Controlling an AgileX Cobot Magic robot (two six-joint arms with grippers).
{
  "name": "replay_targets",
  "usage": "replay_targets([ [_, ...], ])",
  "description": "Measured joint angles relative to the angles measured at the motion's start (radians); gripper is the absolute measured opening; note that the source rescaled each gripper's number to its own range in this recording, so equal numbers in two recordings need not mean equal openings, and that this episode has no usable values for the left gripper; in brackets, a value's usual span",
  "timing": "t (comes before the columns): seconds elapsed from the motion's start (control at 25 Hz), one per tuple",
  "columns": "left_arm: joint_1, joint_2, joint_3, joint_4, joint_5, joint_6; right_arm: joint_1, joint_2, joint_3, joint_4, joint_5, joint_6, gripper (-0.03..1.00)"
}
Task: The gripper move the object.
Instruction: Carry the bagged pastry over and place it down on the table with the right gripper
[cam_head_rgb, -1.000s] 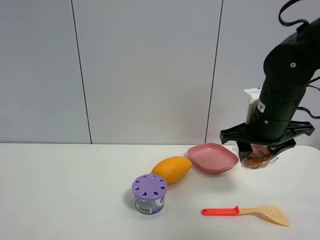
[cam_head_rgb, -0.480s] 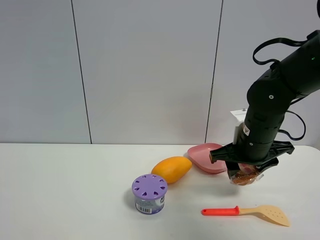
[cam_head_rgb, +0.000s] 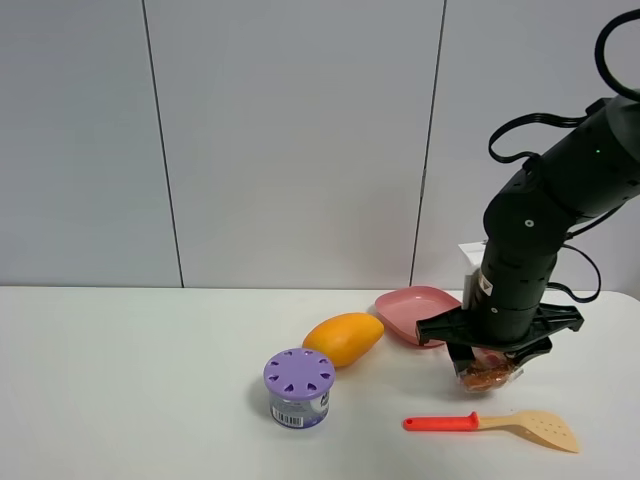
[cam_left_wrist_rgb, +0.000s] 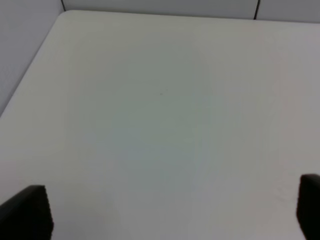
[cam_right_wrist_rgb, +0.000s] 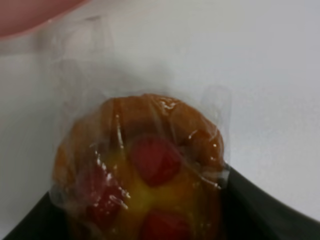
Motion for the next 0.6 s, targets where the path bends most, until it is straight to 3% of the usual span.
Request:
replay_targets([
  [0.2, 0.0, 0.0, 0.0, 0.0, 0.0, 0.0, 0.0, 0.007, 0.0, -0.015, 0.0, 0.007, 0.01],
  [0.4, 0.0, 0.0, 0.0, 0.0, 0.0, 0.0, 0.0, 0.007, 0.0, -0.017, -0.001, -0.004, 0.1],
  [0.48, 0.0, 0.0, 0.0, 0.0, 0.0, 0.0, 0.0, 0.007, 0.0, -0.017, -0.001, -0.009, 0.18],
  [0.6, 0.0, 0.0, 0.0, 0.0, 0.0, 0.0, 0.0, 0.007, 0.0, -0.017, 0.0, -0.01, 0.39],
])
